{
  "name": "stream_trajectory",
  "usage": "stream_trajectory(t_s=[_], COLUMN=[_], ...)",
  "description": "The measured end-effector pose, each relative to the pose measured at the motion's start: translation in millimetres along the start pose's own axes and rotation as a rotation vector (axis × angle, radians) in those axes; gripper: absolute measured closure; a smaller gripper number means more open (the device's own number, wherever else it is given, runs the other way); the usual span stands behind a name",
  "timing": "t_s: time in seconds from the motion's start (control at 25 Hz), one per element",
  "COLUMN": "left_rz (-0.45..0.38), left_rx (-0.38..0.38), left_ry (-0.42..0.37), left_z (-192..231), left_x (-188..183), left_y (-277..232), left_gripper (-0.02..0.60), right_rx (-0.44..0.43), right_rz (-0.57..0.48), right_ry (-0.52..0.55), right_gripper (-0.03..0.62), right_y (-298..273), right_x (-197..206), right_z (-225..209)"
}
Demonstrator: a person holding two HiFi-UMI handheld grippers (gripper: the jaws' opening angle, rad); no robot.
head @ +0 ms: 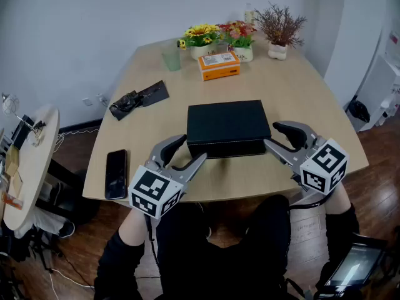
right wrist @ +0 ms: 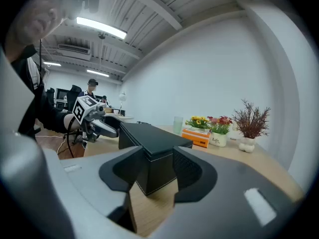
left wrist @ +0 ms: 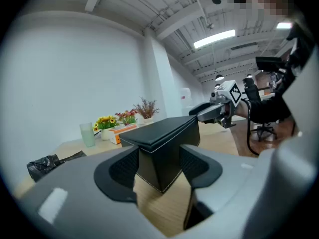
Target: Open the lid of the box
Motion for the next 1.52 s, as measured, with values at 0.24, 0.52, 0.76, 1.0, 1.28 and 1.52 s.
stream_trajectory(t_s=[0.24, 0.52, 0.76, 1.0, 1.28, 1.52], left_rz=[0.0, -0.006, -0.058, -0.036, -0.05, -0.041], left_rx=[0.005, 0.011, -0.018, -0.016, -0.013, -0.013], left_ry=[-0.01, -0.001, -0.057, -0.017, -0.004, -0.085], left_z=[3, 3, 10, 15, 14, 20], left_x=[-1, 0, -10, -9, -7, -9], left_y=[0, -1, 6, 4, 3, 5], left_gripper=[0.345, 0.353, 0.384, 0.402, 0.407, 0.399], right_rx=[-0.021, 0.045, 0.036, 0.035, 0.073, 0.117], right_rz=[0.029, 0.035, 0.035, 0.089, 0.085, 0.034], right_ry=[-0.036, 0.226, 0.165, -0.062, 0.096, 0.401], right_gripper=[0.464, 0.481, 0.484, 0.408, 0.451, 0.422], right_y=[-4, -5, -6, -10, -13, -10], right_x=[1, -1, 1, 8, 10, 3], right_z=[2, 9, 6, -2, 4, 20])
Point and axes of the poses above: the fingertips, and each gripper's own axes: y backward along the fingers, z to its left, x out of its underside, the point moved 6 cm from there along y, backward along the fingers, and after that the axes turned 12 degrees about -y, right-handed, at the moved point
